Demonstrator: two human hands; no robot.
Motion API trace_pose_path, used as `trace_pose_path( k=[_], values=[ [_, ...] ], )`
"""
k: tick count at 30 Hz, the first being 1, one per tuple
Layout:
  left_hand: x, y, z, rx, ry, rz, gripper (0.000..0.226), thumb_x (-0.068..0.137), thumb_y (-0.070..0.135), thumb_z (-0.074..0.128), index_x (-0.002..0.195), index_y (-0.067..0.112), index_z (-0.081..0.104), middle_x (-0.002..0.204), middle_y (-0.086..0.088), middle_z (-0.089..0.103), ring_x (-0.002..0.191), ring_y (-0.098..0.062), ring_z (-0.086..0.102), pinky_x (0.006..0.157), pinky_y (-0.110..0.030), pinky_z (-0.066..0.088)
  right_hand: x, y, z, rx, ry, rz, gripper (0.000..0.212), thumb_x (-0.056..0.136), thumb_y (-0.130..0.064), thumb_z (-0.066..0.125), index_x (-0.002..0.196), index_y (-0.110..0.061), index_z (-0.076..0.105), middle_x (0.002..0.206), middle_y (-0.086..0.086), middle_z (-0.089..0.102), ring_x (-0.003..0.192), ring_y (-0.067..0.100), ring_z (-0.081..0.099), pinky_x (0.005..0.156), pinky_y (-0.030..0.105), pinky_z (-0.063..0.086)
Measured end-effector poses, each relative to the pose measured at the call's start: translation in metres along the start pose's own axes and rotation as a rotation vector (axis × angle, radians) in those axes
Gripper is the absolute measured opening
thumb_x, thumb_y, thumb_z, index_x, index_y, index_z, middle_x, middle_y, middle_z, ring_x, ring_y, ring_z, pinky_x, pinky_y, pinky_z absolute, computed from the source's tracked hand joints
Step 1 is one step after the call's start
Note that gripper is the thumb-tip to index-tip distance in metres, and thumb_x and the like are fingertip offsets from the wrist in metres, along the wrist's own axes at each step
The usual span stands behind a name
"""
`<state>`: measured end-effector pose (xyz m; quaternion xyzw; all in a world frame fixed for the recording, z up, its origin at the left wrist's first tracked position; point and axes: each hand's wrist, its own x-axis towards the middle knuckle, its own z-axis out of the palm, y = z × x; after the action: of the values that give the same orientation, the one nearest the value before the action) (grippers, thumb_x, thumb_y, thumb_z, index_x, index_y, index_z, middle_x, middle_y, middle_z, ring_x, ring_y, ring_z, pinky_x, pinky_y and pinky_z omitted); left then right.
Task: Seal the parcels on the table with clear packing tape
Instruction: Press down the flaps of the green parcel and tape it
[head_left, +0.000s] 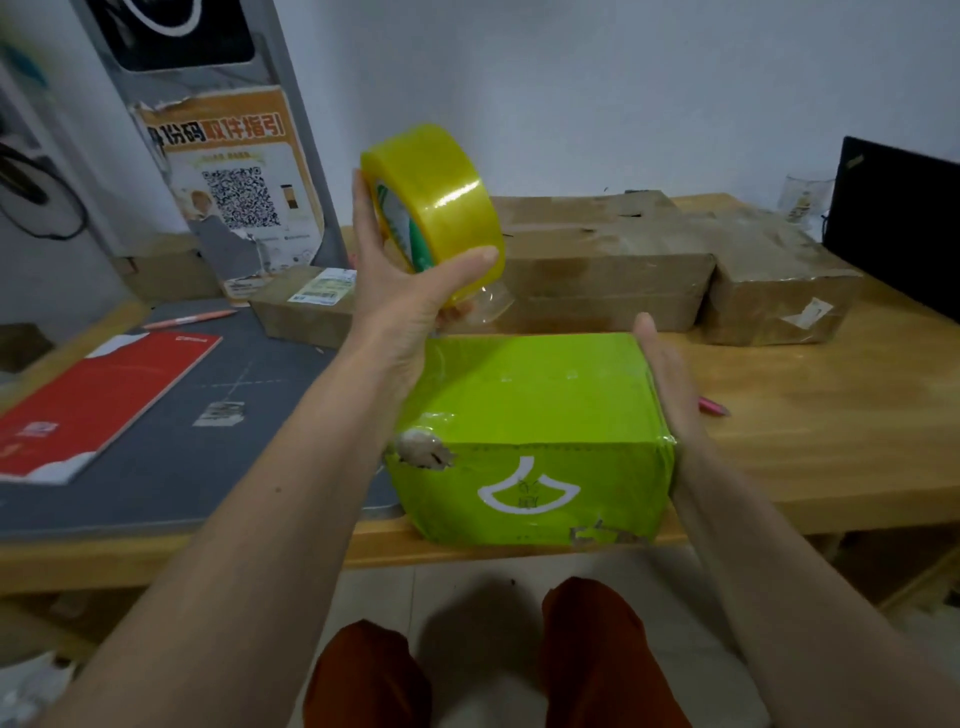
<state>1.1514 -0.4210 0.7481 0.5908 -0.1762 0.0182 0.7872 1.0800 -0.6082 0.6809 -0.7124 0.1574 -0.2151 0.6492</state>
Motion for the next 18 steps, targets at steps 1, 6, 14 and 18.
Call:
trace_pose_path(
  k=[1,6,14,18],
  values=[
    [-0.001,0.003,-0.002,0.001,0.015,0.028,0.135,0.058,0.013,0.093,0.155,0.046,0.007,0.153,0.007,0.04,0.115,-0.018,0.065,0.065,-0.037,0.059,-0.002,0.002,-0.003,-0.009,0.0,-0.006,0.048,0.106,-0.033,0.032,0.065,-0.014,0.047,0.061,-0.001,0.05,0.048,-0.004,0.046,0.043,0.009,0.031],
    [-0.01,0.003,-0.017,0.003,0.097,0.102,0.119,0.073,0.002,0.082,0.155,0.043,0.006,0.141,0.008,0.05,0.107,-0.015,0.069,0.078,-0.047,0.06,-0.007,-0.01,-0.017,0.243,0.044,-0.034,0.051,0.101,-0.055,0.025,0.109,-0.019,0.061,0.12,-0.001,0.066,0.113,0.008,0.059,0.109,0.034,0.038],
    [-0.005,0.0,-0.023,-0.188,0.246,0.04,0.118,0.072,0.003,0.085,0.155,0.046,0.012,0.148,0.004,0.041,0.117,-0.022,0.061,0.085,-0.056,0.057,-0.009,-0.011,-0.01,0.145,-0.26,-0.097,0.089,0.045,-0.096,0.057,0.117,-0.043,0.06,0.137,-0.016,0.053,0.13,0.005,0.047,0.115,0.041,0.032],
    [-0.007,-0.004,-0.032,-0.191,0.248,0.058,0.116,0.073,0.001,0.083,0.155,0.044,0.013,0.139,0.01,0.048,0.111,-0.018,0.066,0.086,-0.058,0.057,-0.014,0.011,-0.049,0.118,-0.765,-0.119,0.137,0.037,-0.067,0.088,0.151,-0.037,0.017,0.156,-0.017,0.024,0.142,0.002,0.03,0.111,0.025,0.035]
  ],
)
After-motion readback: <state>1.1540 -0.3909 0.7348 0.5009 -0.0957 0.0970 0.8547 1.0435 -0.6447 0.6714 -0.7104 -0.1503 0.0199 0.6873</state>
